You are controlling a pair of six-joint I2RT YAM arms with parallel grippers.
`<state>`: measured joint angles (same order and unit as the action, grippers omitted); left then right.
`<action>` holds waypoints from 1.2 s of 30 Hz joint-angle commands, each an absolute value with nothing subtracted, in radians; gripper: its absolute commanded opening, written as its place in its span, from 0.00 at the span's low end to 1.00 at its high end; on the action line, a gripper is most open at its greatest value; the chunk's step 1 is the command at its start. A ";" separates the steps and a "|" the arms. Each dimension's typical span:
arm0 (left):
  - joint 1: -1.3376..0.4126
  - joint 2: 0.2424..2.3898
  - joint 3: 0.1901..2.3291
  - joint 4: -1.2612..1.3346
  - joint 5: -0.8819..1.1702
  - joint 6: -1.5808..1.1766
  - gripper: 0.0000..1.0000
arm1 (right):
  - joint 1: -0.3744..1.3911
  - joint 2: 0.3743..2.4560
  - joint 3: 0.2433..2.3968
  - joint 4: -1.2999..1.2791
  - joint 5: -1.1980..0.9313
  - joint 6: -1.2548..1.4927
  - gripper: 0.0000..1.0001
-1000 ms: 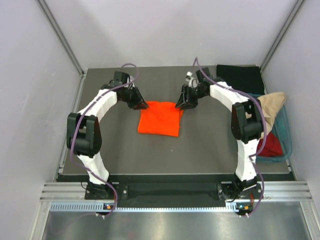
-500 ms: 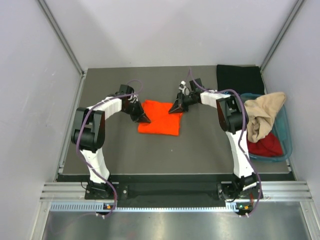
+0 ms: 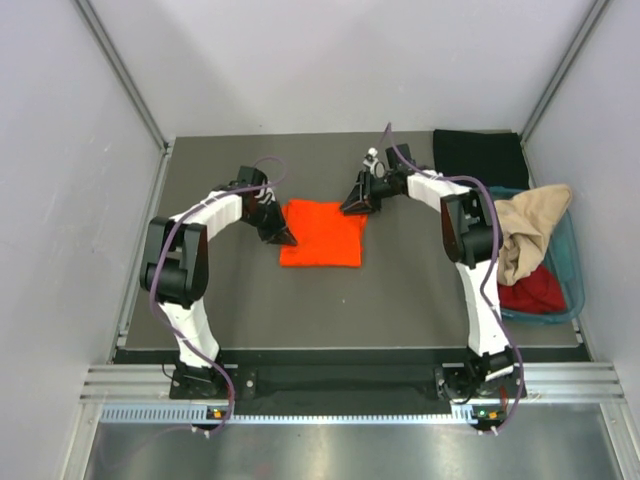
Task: Fold and stack the t-shirts
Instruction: Fold the tshirt
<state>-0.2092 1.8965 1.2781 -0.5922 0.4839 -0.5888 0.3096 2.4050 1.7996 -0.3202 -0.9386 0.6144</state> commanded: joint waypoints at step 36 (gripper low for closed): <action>-0.193 1.828 1.212 -0.387 0.673 -0.716 0.03 | 0.468 2.143 1.554 -0.459 -0.948 0.404 0.24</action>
